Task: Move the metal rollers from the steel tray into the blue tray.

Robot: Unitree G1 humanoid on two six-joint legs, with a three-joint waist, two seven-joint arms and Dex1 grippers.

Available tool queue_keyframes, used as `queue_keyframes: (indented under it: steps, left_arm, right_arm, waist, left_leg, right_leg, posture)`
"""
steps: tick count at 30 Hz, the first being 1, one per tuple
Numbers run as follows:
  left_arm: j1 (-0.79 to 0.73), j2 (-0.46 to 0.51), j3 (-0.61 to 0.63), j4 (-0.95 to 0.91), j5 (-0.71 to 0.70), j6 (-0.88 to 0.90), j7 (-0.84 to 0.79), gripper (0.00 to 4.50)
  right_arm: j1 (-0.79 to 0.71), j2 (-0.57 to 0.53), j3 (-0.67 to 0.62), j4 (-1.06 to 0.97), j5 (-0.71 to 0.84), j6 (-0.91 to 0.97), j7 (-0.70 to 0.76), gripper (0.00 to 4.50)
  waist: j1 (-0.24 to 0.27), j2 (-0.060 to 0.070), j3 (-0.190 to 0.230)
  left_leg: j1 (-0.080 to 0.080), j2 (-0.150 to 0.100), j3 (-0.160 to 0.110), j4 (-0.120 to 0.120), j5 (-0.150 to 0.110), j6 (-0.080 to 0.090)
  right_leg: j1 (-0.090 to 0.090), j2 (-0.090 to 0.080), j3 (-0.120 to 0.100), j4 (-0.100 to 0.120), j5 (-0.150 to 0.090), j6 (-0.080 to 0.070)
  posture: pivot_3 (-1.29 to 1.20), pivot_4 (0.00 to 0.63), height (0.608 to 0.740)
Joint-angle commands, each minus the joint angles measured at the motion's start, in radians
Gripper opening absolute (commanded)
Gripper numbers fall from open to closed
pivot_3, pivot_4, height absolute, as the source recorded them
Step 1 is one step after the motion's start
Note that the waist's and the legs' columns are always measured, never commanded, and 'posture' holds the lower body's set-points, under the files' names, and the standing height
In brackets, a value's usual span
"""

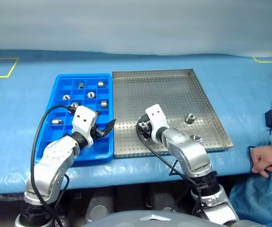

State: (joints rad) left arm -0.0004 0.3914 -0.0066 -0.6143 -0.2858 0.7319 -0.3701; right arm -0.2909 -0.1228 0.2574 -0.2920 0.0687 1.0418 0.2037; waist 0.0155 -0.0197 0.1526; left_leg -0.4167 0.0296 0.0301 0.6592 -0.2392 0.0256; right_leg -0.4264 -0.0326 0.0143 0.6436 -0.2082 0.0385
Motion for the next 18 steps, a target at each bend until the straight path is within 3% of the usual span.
queue_keyframes:
  steps: [1,2,8,14,18]
  left_arm:
    - [0.005,0.004,0.016,-0.012,0.002,-0.024,0.007,3.46]
    - [0.007,0.004,0.017,-0.012,0.003,-0.025,0.008,3.46]
    - [0.021,0.007,0.024,-0.013,0.005,-0.032,0.016,3.46]
    - [0.059,0.022,0.05,-0.034,0.002,-0.025,0.021,3.46]
    - [0.131,0.036,0.113,-0.091,-0.012,0.003,0.032,3.46]
  right_arm:
    - [-0.005,0.012,-0.022,-0.01,-0.001,0.026,-0.022,3.67]
    - [-0.006,0.013,-0.027,-0.004,-0.002,0.028,-0.027,3.67]
    - [-0.019,0.014,-0.032,-0.001,-0.003,0.002,-0.032,1.85]
    - [-0.037,0.029,-0.027,-0.035,0.02,-0.034,-0.008,1.72]
    - [-0.086,0.064,-0.025,-0.091,0.117,-0.064,0.091,1.72]
  waist:
    - [0.0,0.0,0.0]
    - [0.0,0.0,0.0]
    - [0.001,0.0,0.0]
    - [0.001,0.0,0.0]
    - [0.0,0.0,0.0]
  left_leg:
    - [0.0,0.0,0.0,0.0,0.0,0.0]
    - [0.0,0.0,0.0,0.001,0.0,0.0]
    - [0.0,0.0,0.0,0.001,0.0,0.0]
    - [0.0,0.0,0.0,0.001,0.0,0.0]
    - [0.0,0.0,0.0,0.0,0.0,0.0]
  right_leg:
    - [0.0,0.0,0.0,0.0,0.0,0.0]
    - [0.0,0.0,0.0,0.0,0.0,0.0]
    - [0.0,0.0,0.0,0.0,-0.001,0.002]
    - [0.0,0.0,0.0,0.0,-0.001,0.002]
    - [0.0,0.001,0.0,0.0,-0.001,0.002]
  posture:
    - [0.1,0.15,0.74]
    - [0.1,0.15,0.74]
    - [0.11,0.15,0.74]
    - [0.14,0.15,0.74]
    - [0.18,0.15,0.74]
